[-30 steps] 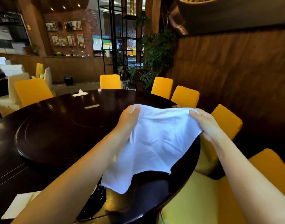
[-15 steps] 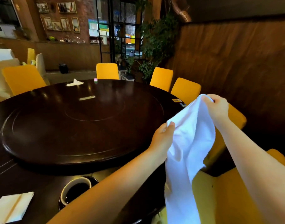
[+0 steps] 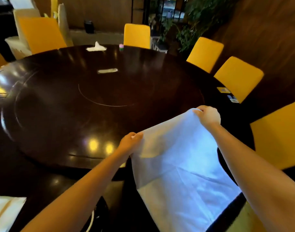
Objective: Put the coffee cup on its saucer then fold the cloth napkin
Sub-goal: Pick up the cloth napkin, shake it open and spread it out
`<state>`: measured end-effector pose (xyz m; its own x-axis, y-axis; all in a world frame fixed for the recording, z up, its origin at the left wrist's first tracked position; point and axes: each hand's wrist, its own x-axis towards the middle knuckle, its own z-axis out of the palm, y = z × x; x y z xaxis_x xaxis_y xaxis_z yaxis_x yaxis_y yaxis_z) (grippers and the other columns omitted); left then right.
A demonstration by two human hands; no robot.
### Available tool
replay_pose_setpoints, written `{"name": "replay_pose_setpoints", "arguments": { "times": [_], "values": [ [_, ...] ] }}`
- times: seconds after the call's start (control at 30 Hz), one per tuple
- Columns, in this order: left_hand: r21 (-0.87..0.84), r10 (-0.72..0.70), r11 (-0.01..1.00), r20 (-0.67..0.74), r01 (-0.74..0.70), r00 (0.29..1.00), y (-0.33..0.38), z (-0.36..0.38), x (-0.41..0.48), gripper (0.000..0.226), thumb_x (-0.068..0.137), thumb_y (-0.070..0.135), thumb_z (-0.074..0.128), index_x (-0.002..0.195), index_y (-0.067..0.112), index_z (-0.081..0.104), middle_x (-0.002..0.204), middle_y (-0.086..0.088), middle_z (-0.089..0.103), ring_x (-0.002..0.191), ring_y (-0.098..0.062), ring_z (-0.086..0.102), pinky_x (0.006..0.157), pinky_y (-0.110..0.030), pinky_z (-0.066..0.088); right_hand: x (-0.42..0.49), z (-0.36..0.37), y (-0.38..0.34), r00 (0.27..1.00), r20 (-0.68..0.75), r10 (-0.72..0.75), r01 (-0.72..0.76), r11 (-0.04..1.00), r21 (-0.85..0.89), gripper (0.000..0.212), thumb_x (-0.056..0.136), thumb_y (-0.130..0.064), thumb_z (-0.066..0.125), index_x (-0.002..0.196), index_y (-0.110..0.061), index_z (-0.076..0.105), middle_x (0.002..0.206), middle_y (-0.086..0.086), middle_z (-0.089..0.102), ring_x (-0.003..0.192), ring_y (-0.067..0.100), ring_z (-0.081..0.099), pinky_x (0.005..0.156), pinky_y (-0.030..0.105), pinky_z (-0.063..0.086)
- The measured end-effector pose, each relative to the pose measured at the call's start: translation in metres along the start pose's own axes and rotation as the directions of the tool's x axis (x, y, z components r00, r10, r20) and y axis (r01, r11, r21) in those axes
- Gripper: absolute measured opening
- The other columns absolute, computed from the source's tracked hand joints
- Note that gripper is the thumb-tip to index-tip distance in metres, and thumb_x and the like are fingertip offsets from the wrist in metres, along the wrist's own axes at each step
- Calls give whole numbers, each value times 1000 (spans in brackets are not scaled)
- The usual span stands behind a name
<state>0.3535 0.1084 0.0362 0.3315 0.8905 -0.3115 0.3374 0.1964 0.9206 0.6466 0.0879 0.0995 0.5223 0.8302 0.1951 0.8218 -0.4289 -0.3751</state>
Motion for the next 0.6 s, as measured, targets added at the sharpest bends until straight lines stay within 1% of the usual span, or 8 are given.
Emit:
{"name": "replay_pose_setpoints", "arguments": {
  "times": [0.07,0.13,0.27,0.33,0.43,0.5,0.57,0.6],
  "values": [
    [37,-44,998,4,44,999,-9,-15,34,48,58,61,60,57,15,48,52,3,47,49,-14,44,51,-28,32,25,25,-4,999,33,-22,24,998,-54,33,93,-36,49,103,-9,66,103,20,66,97,40,59,70,36,43],
    [88,-75,993,-71,81,995,-3,-29,56,45,63,54,66,74,12,53,67,0,52,64,-17,49,54,-29,37,48,45,-4,997,55,-53,58,994,-91,32,94,-34,47,104,-9,64,107,19,64,97,39,59,69,35,41],
    [189,-168,960,-209,208,963,-1,-48,104,34,76,35,63,96,9,53,99,-10,55,84,-23,53,69,-35,45,86,72,-7,992,105,-70,90,975,-203,34,98,-29,38,113,-7,58,118,18,54,100,37,55,73,36,41],
    [152,-170,966,-240,210,956,3,-55,123,32,78,28,62,103,10,52,115,-13,47,90,-25,50,73,-37,46,100,79,-11,990,111,-83,112,950,-292,33,98,-27,37,118,-8,55,121,18,51,104,35,53,80,39,42],
    [265,-96,943,-360,200,928,6,-60,141,54,84,26,59,132,14,39,136,-15,34,121,-32,37,98,-42,37,118,91,-23,993,75,-87,113,869,-481,39,95,-28,46,129,-9,44,126,18,44,114,35,43,96,43,35],
    [459,95,879,-438,131,894,1,-53,141,58,88,24,55,141,15,30,143,-12,32,132,-30,28,107,-44,27,118,113,-43,975,47,-215,216,894,-393,51,88,-30,55,129,-3,44,127,23,46,116,40,42,102,46,30],
    [543,242,839,-408,21,880,-11,-34,135,54,92,16,46,143,14,28,149,-9,30,137,-26,22,112,-42,18,93,140,-77,907,100,-408,416,907,-72,55,81,-32,50,125,2,51,125,27,52,116,43,47,101,47,31],
    [581,276,814,-366,-14,889,-21,-22,133,52,94,13,41,144,14,26,151,-9,26,140,-25,18,114,-41,14,73,157,-95,848,202,-491,484,871,83,57,82,-32,42,128,2,49,131,27,50,121,43,45,104,46,29]
  ]
}}
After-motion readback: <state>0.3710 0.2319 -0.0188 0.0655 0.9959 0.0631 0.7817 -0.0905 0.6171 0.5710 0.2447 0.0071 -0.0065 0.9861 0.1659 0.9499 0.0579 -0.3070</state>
